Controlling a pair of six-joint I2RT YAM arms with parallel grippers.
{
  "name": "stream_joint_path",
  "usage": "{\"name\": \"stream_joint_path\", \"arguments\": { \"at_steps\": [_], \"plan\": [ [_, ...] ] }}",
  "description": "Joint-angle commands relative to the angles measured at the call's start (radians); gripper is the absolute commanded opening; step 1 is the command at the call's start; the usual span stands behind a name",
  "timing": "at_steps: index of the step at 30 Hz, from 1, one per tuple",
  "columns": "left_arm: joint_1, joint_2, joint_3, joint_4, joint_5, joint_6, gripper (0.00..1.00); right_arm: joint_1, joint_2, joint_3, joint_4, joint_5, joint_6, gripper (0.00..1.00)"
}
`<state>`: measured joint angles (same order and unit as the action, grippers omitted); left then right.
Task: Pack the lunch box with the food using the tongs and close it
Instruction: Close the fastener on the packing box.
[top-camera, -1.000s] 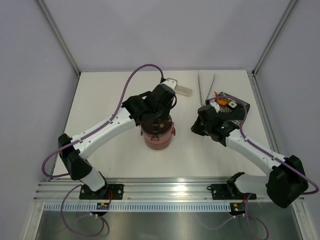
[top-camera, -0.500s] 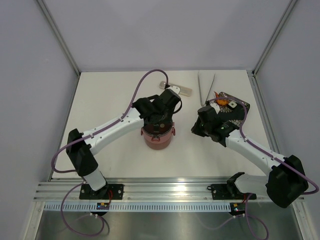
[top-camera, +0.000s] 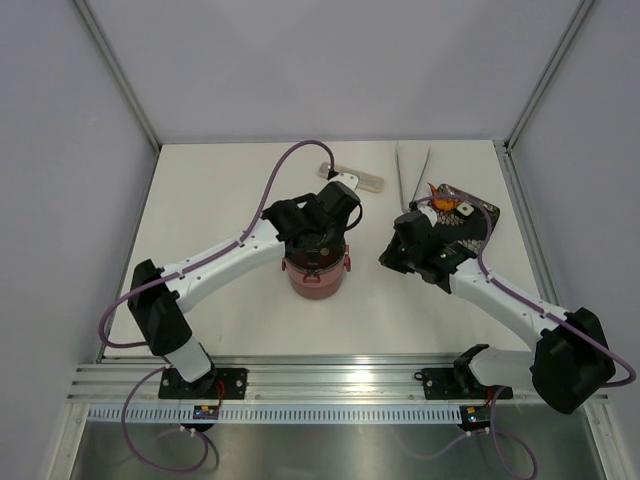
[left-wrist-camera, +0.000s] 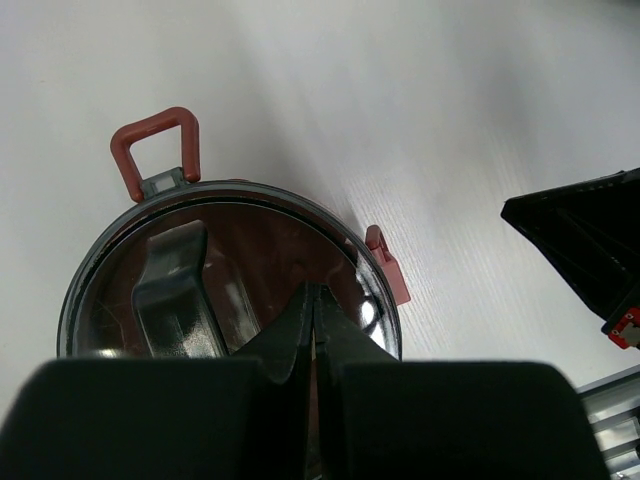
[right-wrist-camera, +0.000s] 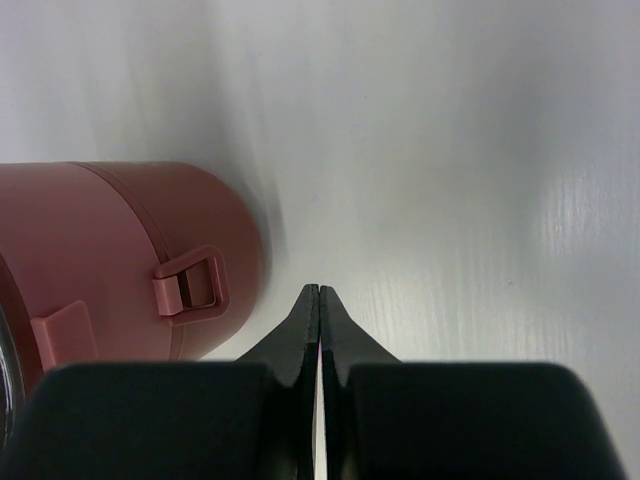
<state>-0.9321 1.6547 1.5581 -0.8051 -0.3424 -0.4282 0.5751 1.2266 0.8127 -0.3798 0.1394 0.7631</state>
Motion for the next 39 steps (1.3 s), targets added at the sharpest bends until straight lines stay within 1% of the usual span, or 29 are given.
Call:
{"name": "stream_joint_path", "arguments": {
  "at_steps": [1,4,8,13,15,16,17,18,19,20,23,24,26,30,34,37,39],
  "plan": [
    [-0.005,0.048,-0.081,-0.109,0.036,-0.026,0.00,-0.006,0.016,-0.012,0.036,-0.014,0.019,0.01],
    [-0.005,0.043,-0.095,-0.105,0.037,-0.027,0.00,-0.004,0.034,-0.012,0.044,-0.015,0.025,0.02],
    [-0.005,0.042,-0.105,-0.098,0.036,-0.026,0.00,0.005,0.108,0.009,0.088,-0.058,0.028,0.01],
    [-0.005,0.047,-0.113,-0.091,0.051,-0.023,0.00,0.097,0.272,0.127,0.134,-0.070,0.031,0.00],
    [-0.005,0.045,-0.118,-0.085,0.055,-0.023,0.00,0.121,0.307,0.152,0.197,-0.110,0.033,0.00],
    [-0.005,0.045,-0.121,-0.079,0.065,-0.021,0.00,0.135,0.323,0.157,0.234,-0.157,0.030,0.00],
    [-0.005,0.047,-0.122,-0.077,0.068,-0.021,0.00,0.141,0.318,0.145,0.280,-0.185,0.027,0.00],
    [-0.005,0.048,-0.124,-0.074,0.072,-0.021,0.00,0.143,0.307,0.126,0.365,-0.204,0.036,0.00],
    [-0.005,0.047,-0.127,-0.069,0.080,-0.021,0.00,0.140,0.278,0.081,0.407,-0.196,0.044,0.00],
    [-0.005,0.048,-0.127,-0.068,0.082,-0.021,0.00,0.137,0.261,0.065,0.413,-0.173,0.050,0.00],
    [-0.005,0.045,-0.136,-0.054,0.098,-0.021,0.00,0.111,0.209,0.017,0.388,-0.130,0.057,0.00],
    [-0.005,0.045,-0.138,-0.051,0.102,-0.021,0.00,0.102,0.199,0.010,0.336,-0.110,0.061,0.00],
    [-0.005,0.045,-0.138,-0.048,0.103,-0.020,0.00,0.075,0.174,-0.007,0.294,-0.077,0.070,0.00],
    [-0.004,0.045,-0.139,-0.046,0.098,-0.018,0.00,0.062,0.116,-0.043,0.216,-0.017,0.099,0.00],
    [-0.002,0.042,-0.147,-0.045,0.098,-0.017,0.00,0.062,0.021,-0.107,0.259,-0.023,0.136,0.00],
    [-0.001,0.042,-0.148,-0.040,0.102,-0.015,0.00,0.065,0.016,-0.113,0.271,-0.049,0.156,0.00],
    [0.001,0.042,-0.151,-0.040,0.105,-0.015,0.00,0.074,0.034,-0.110,0.314,-0.067,0.166,0.00]
  ]
}}
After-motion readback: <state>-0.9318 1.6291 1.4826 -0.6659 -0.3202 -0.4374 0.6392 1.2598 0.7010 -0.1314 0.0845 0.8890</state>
